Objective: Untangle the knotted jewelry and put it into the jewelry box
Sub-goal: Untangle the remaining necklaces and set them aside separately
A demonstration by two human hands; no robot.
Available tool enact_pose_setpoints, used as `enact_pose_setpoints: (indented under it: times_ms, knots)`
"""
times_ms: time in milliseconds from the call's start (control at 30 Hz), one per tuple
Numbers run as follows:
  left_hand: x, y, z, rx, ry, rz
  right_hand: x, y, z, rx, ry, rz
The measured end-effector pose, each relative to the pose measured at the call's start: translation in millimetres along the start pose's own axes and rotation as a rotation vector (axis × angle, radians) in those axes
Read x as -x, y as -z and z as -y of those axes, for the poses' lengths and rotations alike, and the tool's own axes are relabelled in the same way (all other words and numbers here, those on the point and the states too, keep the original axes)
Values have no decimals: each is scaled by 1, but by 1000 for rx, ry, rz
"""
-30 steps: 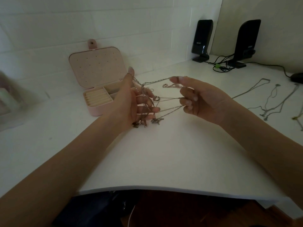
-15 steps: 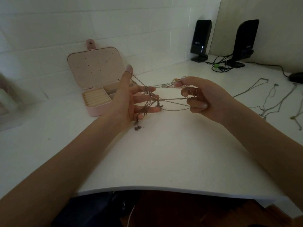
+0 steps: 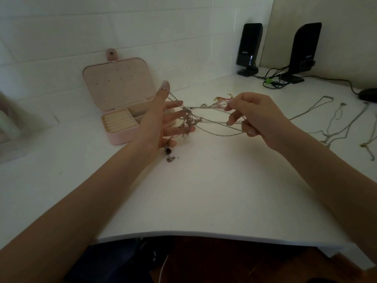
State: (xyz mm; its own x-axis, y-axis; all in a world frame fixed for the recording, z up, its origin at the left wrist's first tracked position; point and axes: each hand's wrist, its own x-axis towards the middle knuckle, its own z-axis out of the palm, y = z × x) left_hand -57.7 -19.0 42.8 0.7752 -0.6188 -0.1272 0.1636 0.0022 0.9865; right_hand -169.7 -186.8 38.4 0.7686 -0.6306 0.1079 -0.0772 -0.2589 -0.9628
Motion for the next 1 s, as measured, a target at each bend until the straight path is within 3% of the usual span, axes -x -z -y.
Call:
enact_pose_setpoints:
  times_ms: [133,233,400,767,900,1000]
  knots:
    - [0,-2,2,-45,14,50,-3,-5,-9,273,130,-103]
    - [0,-3,1,-40,40,98,-5,-7,-16,384,151,-133]
    - [0,-3,-1,-28,35,51,-8,-5,-18,479,193,-174]
    - [-2,0,0,-68,52,30,-3,-5,-21,726,213,-58]
    - [0,-2,-1,-91,45,81,-1,-11,-20,727,285,-28]
    - [0,-4,0,-146,33,124,4,-25,-14,525,322,85]
